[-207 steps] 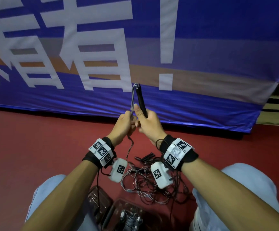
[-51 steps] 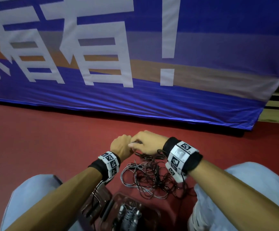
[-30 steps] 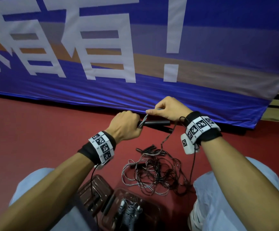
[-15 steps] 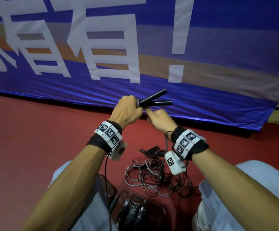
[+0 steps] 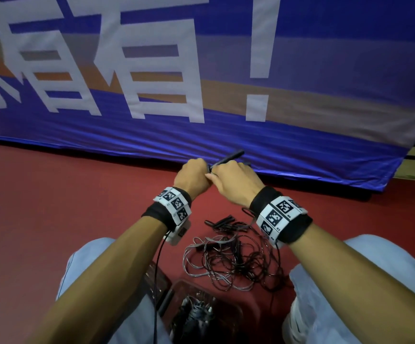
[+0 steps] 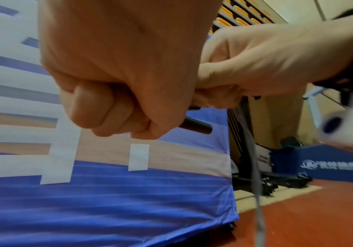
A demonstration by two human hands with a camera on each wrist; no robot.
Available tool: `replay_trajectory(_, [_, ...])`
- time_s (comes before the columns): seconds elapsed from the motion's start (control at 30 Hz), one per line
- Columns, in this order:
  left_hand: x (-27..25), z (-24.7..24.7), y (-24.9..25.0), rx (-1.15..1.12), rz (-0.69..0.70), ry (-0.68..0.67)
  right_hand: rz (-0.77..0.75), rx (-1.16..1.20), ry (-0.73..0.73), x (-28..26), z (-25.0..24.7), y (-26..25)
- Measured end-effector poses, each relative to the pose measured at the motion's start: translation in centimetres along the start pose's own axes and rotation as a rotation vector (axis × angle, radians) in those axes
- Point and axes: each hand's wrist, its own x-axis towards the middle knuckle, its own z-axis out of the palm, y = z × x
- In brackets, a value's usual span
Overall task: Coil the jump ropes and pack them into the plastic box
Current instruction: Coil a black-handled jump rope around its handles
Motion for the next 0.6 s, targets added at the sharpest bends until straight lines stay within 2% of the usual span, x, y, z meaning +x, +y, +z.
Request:
replay_trajectory(0.1, [-0.3, 0.9, 0.6, 0.099, 0.078, -0.051, -0.017, -0.105, 0.009, -0.4, -0.6, 1.5])
replay_trajectory(0.27, [-0.5, 0.7, 1.4, 0.242, 0.230, -0.084, 0.045, -0.076, 0.095, -0.9, -1.8, 3.7])
replay_trajectory(0.4, [-1.2, 0.5, 1.8, 0.325, 0.330, -0.071, 0.126, 0.058, 0.112, -1.1, -2.7, 4.4])
replay_trajectory(0.6, [-1.0, -1.0, 1.6, 0.552, 0.452, 0.033, 0.247, 0.392, -0.020, -0.7, -2.2, 5.4])
